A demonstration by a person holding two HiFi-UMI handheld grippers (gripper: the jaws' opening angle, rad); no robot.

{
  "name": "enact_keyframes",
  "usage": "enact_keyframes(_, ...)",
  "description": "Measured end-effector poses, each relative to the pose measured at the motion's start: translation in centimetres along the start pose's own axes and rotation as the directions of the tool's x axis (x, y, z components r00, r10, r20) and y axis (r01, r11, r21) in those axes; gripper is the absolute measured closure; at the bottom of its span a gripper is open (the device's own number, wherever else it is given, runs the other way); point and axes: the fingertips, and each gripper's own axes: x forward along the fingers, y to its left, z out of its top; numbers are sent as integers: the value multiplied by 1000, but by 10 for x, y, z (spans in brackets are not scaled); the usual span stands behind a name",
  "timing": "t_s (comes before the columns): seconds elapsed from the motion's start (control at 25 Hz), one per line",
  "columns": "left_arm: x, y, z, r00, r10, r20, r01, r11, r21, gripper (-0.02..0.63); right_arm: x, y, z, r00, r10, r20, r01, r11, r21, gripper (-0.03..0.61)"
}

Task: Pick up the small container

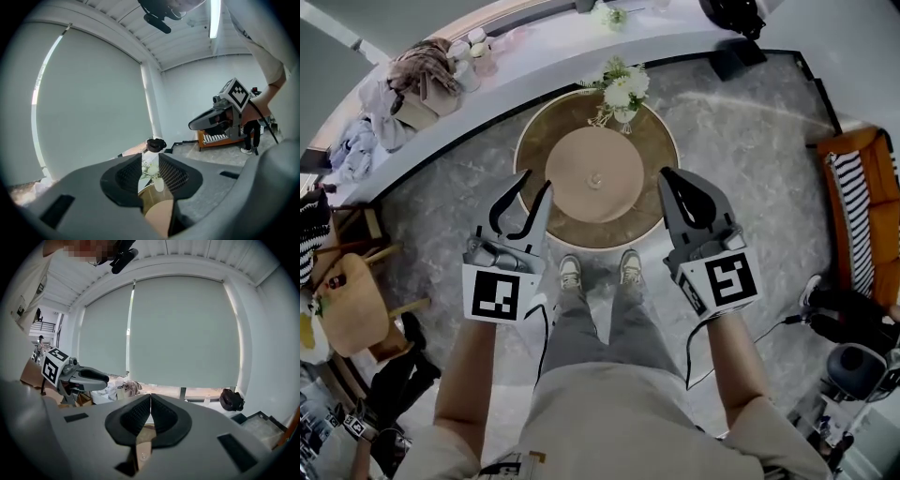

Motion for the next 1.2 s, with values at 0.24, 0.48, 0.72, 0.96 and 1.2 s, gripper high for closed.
enact_keyframes(0.24, 36, -14, -31, 996, -86, -4, 86, 996, 38, 446, 27, -11, -28, 1000, 28, -2, -28, 1000, 10, 571)
enact_keyframes(0.48, 73, -32, -81, 986, -161, -40, 164, 982, 98, 380, 54, -19, -65, 999, 41, -10, -41, 999, 20, 571)
enact_keyframes(0.72, 107, -45, -132, 979, -196, -49, 198, 979, 52, 328, 79, -15, -111, 998, 57, -34, -55, 997, 55, 571)
enact_keyframes(0.96, 130, -59, -185, 970, -229, -83, 233, 972, 42, 321, 114, -17, -155, 995, 84, -54, -82, 996, 45, 571)
enact_keyframes(1.2, 149, -77, -242, 948, -299, -113, 305, 951, 44, 304, 139, -17, -192, 993, 94, -72, -91, 995, 36, 571)
